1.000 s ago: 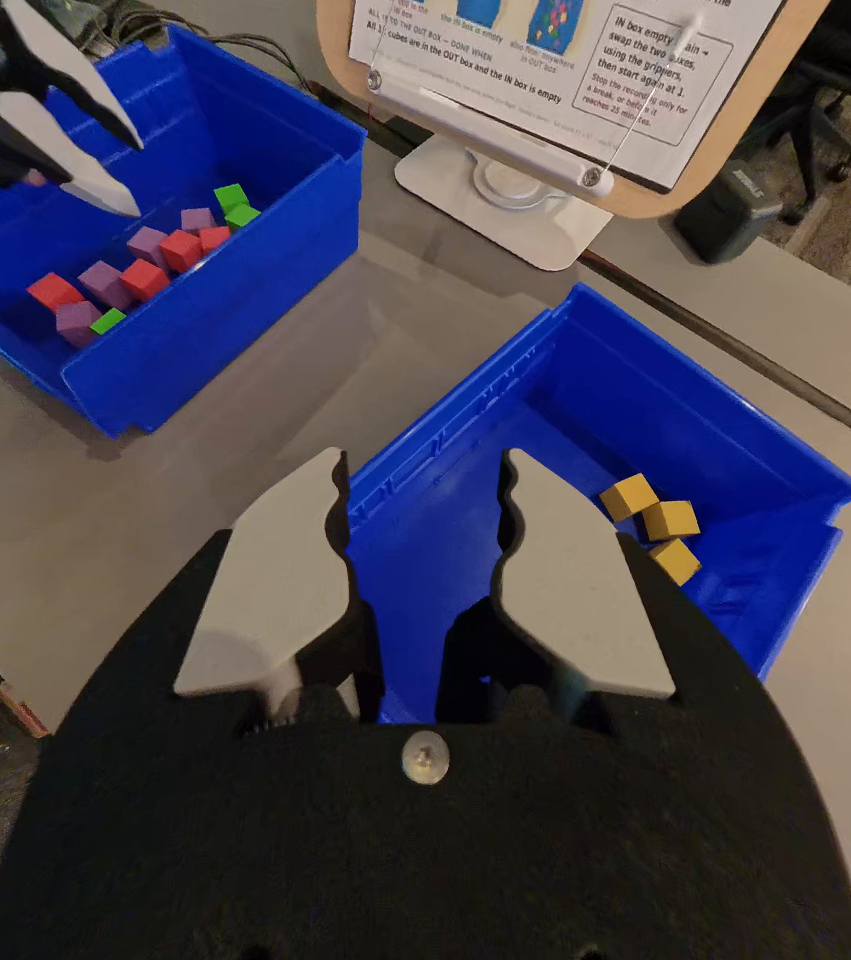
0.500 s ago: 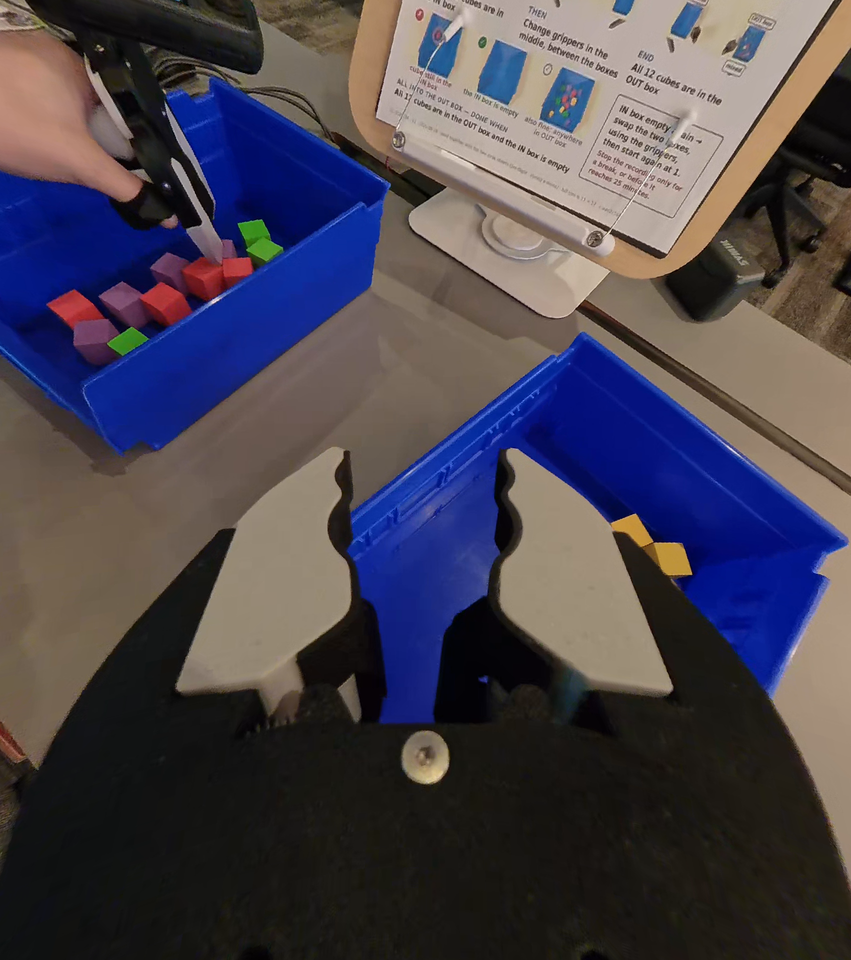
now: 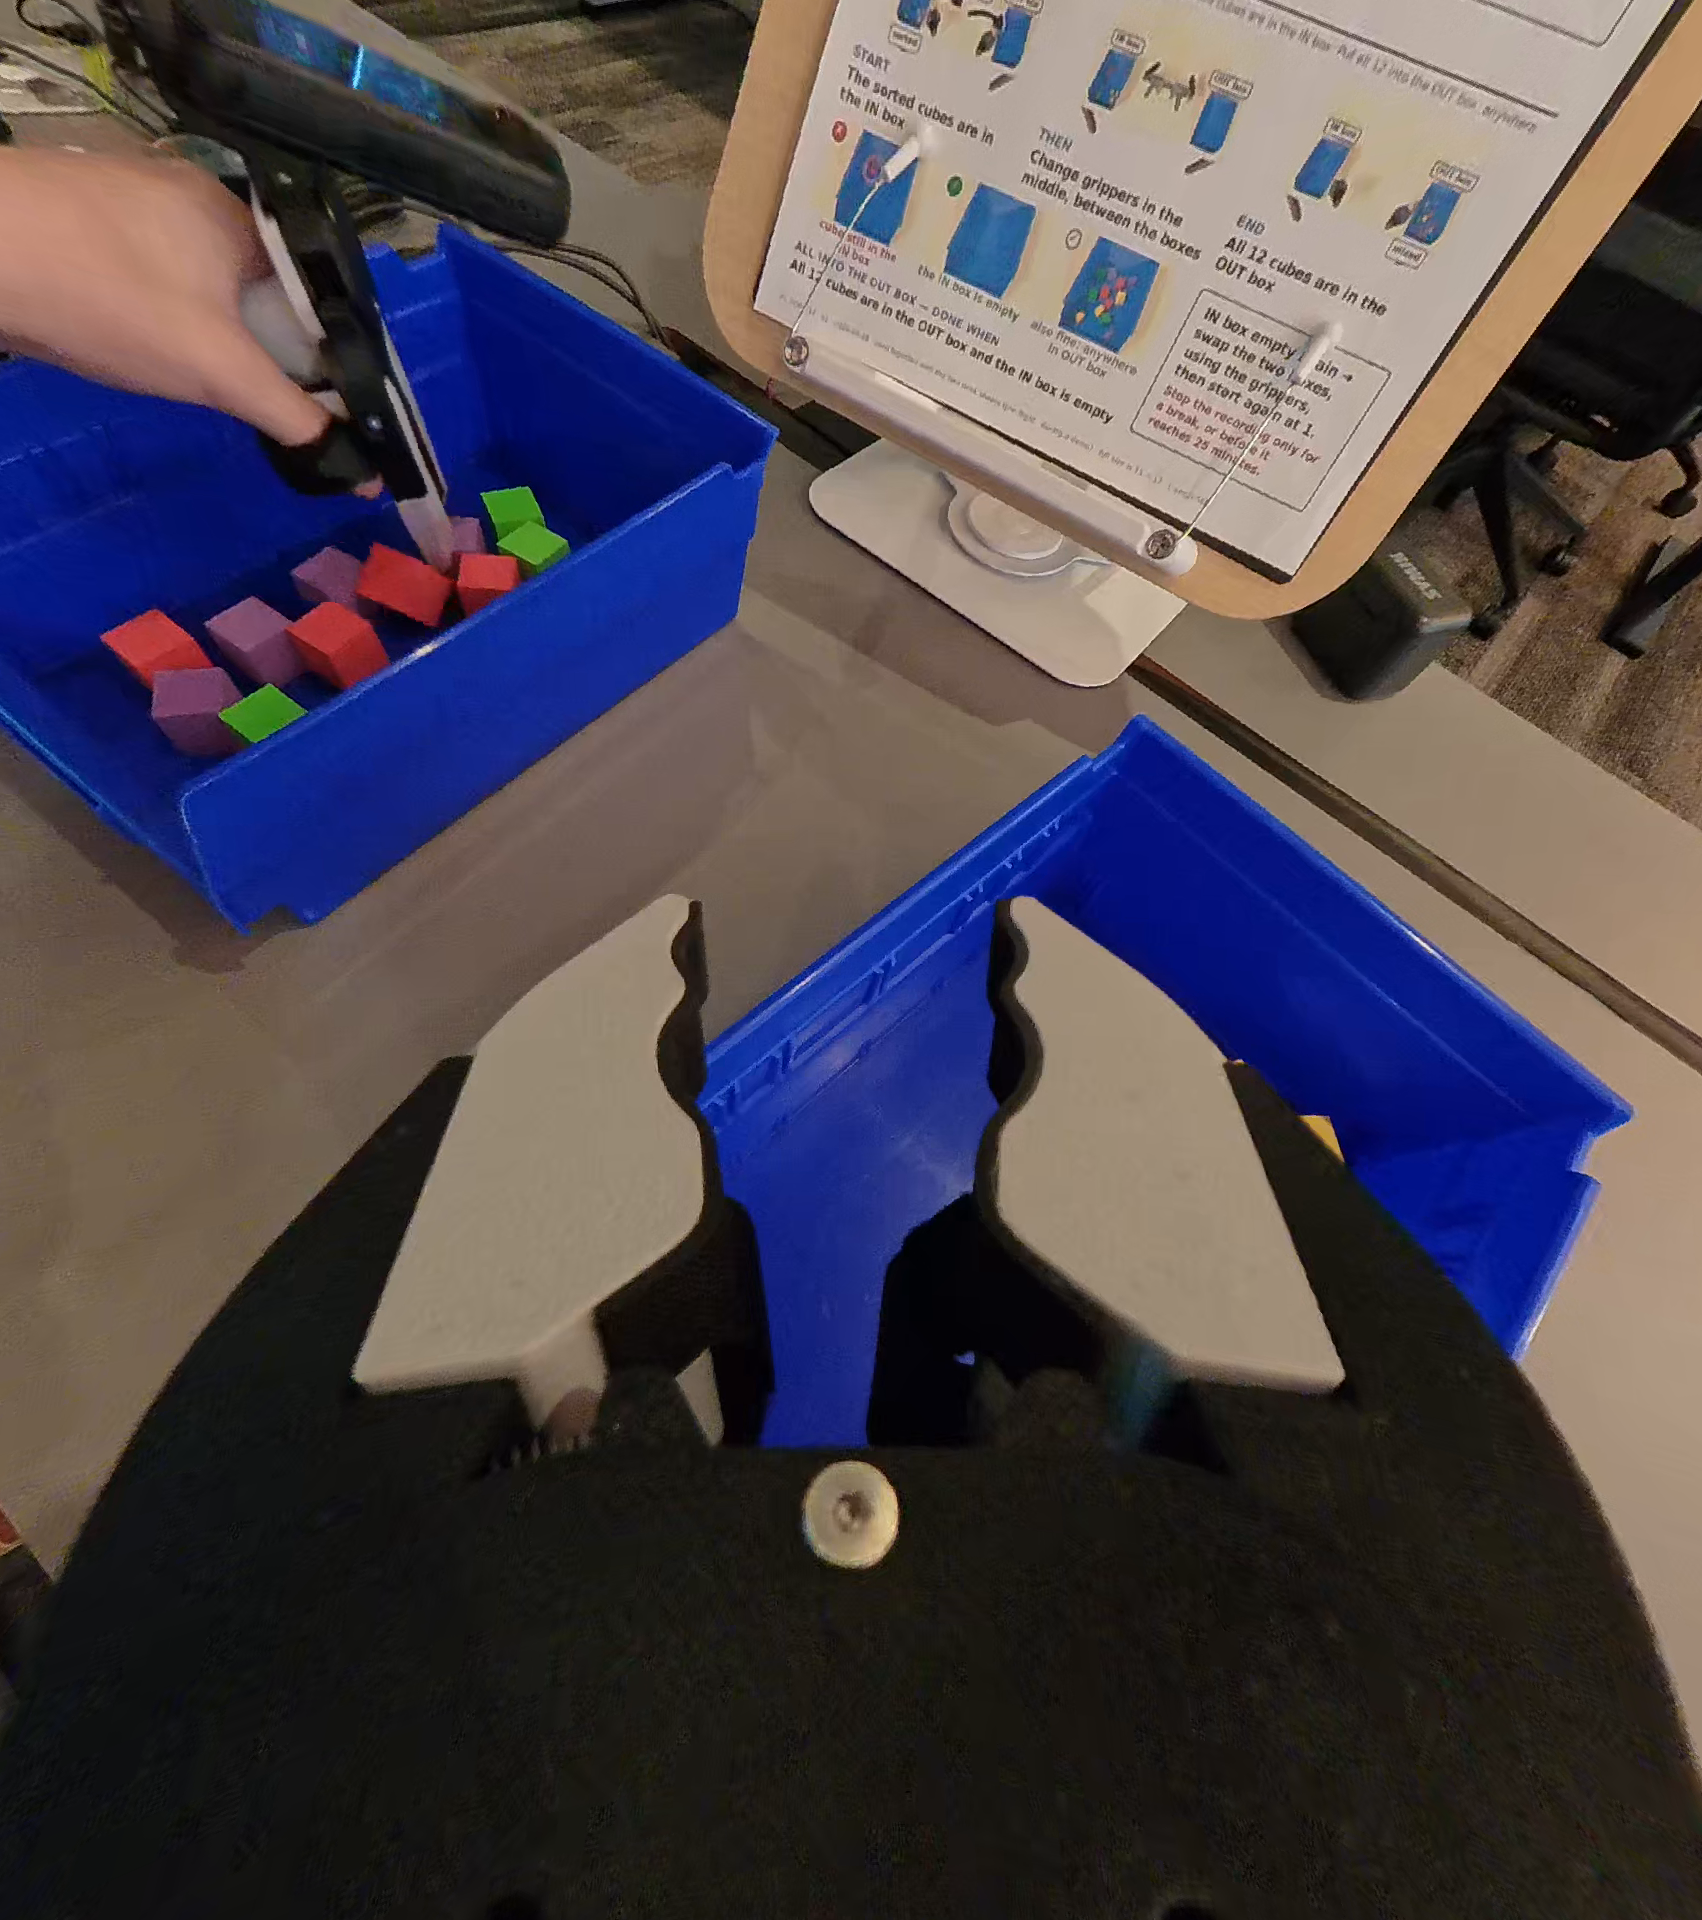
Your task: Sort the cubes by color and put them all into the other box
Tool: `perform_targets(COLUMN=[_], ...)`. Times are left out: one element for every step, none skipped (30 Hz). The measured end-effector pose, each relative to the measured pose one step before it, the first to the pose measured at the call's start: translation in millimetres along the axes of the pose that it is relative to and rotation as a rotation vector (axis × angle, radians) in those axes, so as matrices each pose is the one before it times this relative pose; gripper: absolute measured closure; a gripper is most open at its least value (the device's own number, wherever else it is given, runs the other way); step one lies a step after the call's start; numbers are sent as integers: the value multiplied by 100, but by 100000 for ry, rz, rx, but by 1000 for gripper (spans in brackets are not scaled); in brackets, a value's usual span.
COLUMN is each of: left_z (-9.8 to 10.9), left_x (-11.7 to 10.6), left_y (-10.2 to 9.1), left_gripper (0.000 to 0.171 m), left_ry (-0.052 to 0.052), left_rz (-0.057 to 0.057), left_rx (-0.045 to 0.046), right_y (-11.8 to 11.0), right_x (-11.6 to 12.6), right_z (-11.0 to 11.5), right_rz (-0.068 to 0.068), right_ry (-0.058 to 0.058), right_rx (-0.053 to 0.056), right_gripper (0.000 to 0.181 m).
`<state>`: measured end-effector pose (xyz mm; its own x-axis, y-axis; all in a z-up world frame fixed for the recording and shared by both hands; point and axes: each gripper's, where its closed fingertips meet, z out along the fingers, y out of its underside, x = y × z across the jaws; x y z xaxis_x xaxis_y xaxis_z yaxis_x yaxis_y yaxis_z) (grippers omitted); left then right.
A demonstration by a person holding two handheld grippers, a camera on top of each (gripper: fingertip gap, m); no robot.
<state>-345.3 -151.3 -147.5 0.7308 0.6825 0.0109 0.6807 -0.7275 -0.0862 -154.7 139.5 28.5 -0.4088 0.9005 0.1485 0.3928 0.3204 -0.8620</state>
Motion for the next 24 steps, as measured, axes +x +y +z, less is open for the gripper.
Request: perform_targets(left_z=[391, 268, 63, -82, -123, -103, -60, -51, -54, -86, -146, -263, -420, -615, -805, -975, -1104, -1172, -1174, -995, -614, -107, 378, 716], left_x=[-6, -96, -77, 2, 13, 52, 45, -18, -41, -47, -24, 50, 100, 145, 246, 506, 1015, 1709, 2507, 3165, 3519, 3385, 2626, 1958], left_y=[271, 239, 22, -194, -278, -222, -148, -114, -117, -118, -123, -123, -68, 25, 43, -8, -179, -374, -610, -724, -565, -299, 68, 338], left_gripper=[139, 139, 140, 140, 140, 140, 141, 141, 141, 142, 142, 142, 142, 143, 143, 143, 143, 143, 143, 143, 143, 143, 143, 143], left_ry=[1314, 259, -439, -455, -354, 169, 412, 63, 24, -67, 14, 261, 379, 342, 780, 2435, 5542, 9527, 14206, 18044, 19949, 18962, 14437, 10736], left_rz=[-818, -736, -180, 472, 409, 82, 16, -14, 43, 190, 158, 149, 381, 651, 796, 600, 450, 800, 479, -709, -1001, -1149, -1331, -649], left_rx=[-2332, -2372, -677, 1058, 1606, 1017, 489, 506, 627, 923, 1265, 1710, 1937, 1998, 2692, 3925, 5499, 7036, 8610, 8705, 7144, 5053, 2369, 348], right_y=[-64, -82, -58, -65, -72, 10, -9, -16, -7, 30, 51, 58, 14, -23, -8, -48, -142, -279, -566, -818, -849, -804, -695, -611], right_x=[21, -12, -13, 10, -21, -11, 37, -6, -45, -7, 1, -42, -91, -106, -186, -375, -600, -858, -1128, -1246, -1194, -1054, -798, -556], right_z=[-61, -88, -95, -82, -63, -16, -22, -10, 12, 9, 15, 15, 9, 27, 68, 144, 267, 360, 464, 544, 639, 671, 657, 600], right_rz=[-123, -195, -239, -203, -166, -132, -201, -125, -43, -278, -361, -138, -89, -329, -604, -1237, -2340, -3436, -5042, -6158, -6999, -8165, -8822, -8239], right_ry=[286, 136, 140, 274, 35, 45, 325, -22, -266, 69, 204, -168, -416, -352, -829, -1706, -2626, -3603, -4309, -3958, -2978, -1266, 889, 2399], right_rx=[405, 468, 224, 372, 454, -69, 63, 207, -26, -77, -250, -288, -52, 157, 174, 526, 1299, 2231, 4147, 6126, 6172, 5459, 4410, 3445], right_gripper=[129, 129, 129, 129, 129, 129, 129, 129, 130, 130, 130, 130, 130, 130, 131, 132, 132, 131, 130, 129, 129, 129, 130, 130])
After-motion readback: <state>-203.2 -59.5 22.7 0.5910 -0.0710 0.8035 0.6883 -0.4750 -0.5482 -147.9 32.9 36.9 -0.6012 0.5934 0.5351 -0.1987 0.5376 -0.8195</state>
